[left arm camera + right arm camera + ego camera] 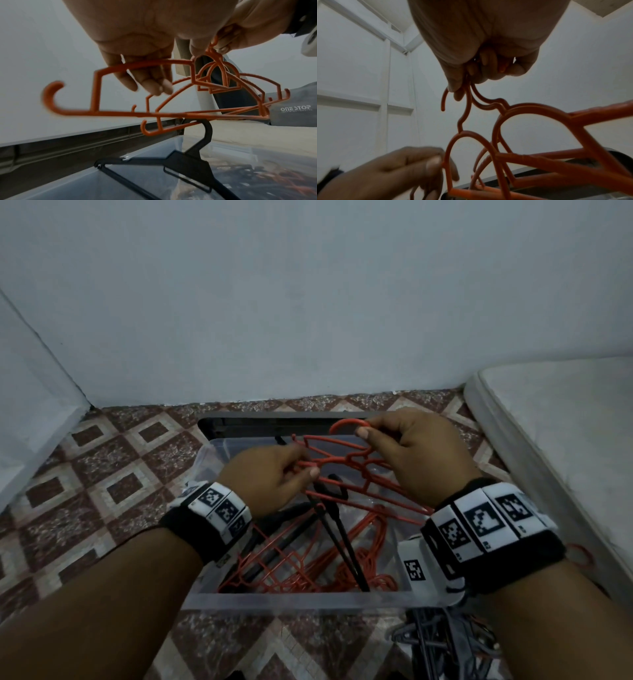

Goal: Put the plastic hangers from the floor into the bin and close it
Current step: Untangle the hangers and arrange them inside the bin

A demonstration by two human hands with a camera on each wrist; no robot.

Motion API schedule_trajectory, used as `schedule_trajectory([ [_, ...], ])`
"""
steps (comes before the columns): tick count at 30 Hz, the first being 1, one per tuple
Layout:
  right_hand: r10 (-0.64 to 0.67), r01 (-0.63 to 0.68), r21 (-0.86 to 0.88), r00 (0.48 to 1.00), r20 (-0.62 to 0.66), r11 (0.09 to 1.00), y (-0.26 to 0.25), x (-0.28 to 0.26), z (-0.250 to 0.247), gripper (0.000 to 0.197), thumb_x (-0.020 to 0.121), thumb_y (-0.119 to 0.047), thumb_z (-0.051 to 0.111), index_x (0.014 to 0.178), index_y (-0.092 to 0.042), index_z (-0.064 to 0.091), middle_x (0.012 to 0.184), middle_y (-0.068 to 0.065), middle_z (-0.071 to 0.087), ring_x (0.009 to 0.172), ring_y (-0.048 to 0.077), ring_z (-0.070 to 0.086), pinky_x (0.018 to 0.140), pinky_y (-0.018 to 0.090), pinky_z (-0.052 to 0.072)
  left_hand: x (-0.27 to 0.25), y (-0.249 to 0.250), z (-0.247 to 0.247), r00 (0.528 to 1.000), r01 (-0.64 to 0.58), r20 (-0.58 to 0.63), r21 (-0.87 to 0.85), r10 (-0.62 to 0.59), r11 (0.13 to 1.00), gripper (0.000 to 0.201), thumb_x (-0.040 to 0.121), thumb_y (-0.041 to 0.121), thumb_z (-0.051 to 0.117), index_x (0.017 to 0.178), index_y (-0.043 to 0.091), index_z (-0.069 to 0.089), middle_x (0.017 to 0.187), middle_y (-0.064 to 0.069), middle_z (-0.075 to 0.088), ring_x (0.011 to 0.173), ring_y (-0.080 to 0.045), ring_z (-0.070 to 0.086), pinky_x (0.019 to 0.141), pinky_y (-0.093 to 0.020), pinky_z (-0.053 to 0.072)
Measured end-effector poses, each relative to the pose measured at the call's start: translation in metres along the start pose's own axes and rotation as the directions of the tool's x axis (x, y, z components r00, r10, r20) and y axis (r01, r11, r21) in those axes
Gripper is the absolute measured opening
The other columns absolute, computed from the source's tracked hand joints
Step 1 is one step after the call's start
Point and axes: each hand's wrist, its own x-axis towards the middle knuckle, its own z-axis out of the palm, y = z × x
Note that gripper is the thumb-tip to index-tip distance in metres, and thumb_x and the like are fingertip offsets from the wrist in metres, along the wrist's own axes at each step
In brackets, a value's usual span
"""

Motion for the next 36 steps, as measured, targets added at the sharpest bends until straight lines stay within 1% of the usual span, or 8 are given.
schedule_trajectory([
  [7,0.083,-0.082,-0.034,0.996,0.018,0.996,0.006,0.002,-0.003,0.025,0.096,-0.032,0.058,0.12,-0.033,0.067,0.106,-0.013,0.071,0.092,0.004,0.064,0.079,0.02,0.048,0.005,-0.024,-0.012,0.997,-0.049,-0.051,0.014,0.05,0.999,0.041,0.089,0.07,0.035,0.085,0.038,0.06,0.068,0.013,0.052,0.06,-0.002,0.049,0.051,-0.027,0.043],
  [14,0.01,-0.02,0.045,0.975,0.221,0.999,-0.003,0.0,-0.007,0.029,0.089,-0.039,0.065,0.118,-0.041,0.063,0.095,-0.023,0.067,0.088,-0.005,0.062,0.078,0.017,0.049,0.001,-0.023,-0.02,0.997,-0.069,-0.03,-0.055,0.067,0.996,0.049,0.09,0.07,0.038,0.072,0.03,0.06,0.059,0.01,0.051,0.053,-0.005,0.05,0.049,-0.033,0.045],
  [18,-0.029,0.026,0.038,0.994,0.102,0.999,-0.011,0.001,-0.002,0.024,0.095,-0.046,0.052,0.083,-0.033,0.067,0.07,-0.016,0.063,0.072,-0.006,0.058,0.055,0.006,0.037,0.007,0.002,-0.027,0.981,-0.12,-0.152,0.037,0.124,0.992,0.038,0.089,0.063,0.047,0.088,0.03,0.065,0.079,0.009,0.055,0.075,-0.012,0.053,0.072,-0.034,0.046],
  [22,-0.029,0.031,0.028,0.998,-0.05,0.999,-0.008,0.005,-0.014,0.036,0.1,-0.043,0.046,0.075,-0.024,0.064,0.069,-0.008,0.065,0.069,0.002,0.058,0.056,0.013,0.04,0.005,0.022,-0.035,0.814,-0.162,-0.536,0.158,0.223,0.974,0.028,0.087,0.042,0.06,0.084,0.014,0.064,0.086,-0.002,0.052,0.082,-0.024,0.047,0.076,-0.038,0.036],
  [27,-0.011,0.02,0.084,0.994,-0.11,0.996,-0.007,0.003,-0.024,0.036,0.102,-0.038,0.045,0.073,-0.027,0.064,0.069,-0.017,0.066,0.07,-0.007,0.059,0.055,0.003,0.037,-0.006,0.043,-0.029,0.682,-0.217,-0.642,0.279,0.35,0.935,0.019,0.079,0.026,0.067,0.08,0.007,0.069,0.089,-0.012,0.062,0.085,-0.033,0.057,0.078,-0.045,0.041],
  [32,0.021,-0.011,0.069,0.99,-0.139,0.998,-0.007,0.002,-0.027,0.037,0.102,-0.035,0.044,0.075,-0.023,0.066,0.069,-0.015,0.064,0.072,-0.009,0.059,0.055,0.002,0.035,-0.011,0.048,-0.013,0.771,-0.527,-0.348,0.121,0.533,0.842,0.034,0.086,0.021,0.06,0.053,0.012,0.055,0.056,-0.005,0.047,0.053,-0.024,0.038,0.056,-0.034,0.031],
  [34,0.01,0.003,0.079,0.988,-0.156,0.997,-0.009,0.001,-0.028,0.037,0.102,-0.034,0.044,0.075,-0.023,0.066,0.068,-0.015,0.064,0.071,-0.013,0.059,0.056,0.0,0.036,-0.014,0.046,0.011,0.887,-0.45,-0.058,0.108,0.458,0.886,0.038,0.089,0.031,0.051,0.056,0.015,0.059,0.055,-0.001,0.048,0.051,-0.023,0.044,0.051,-0.029,0.035],
  [36,0.002,0.008,0.063,0.989,-0.149,0.998,-0.01,0.0,-0.028,0.038,0.103,-0.035,0.044,0.075,-0.023,0.066,0.069,-0.015,0.064,0.072,-0.012,0.059,0.057,0.0,0.036,-0.017,0.037,0.041,0.954,-0.212,0.253,0.199,0.158,0.957,0.039,0.09,0.045,0.042,0.077,0.018,0.067,0.066,0.0,0.058,0.06,-0.025,0.058,0.051,-0.028,0.039],
])
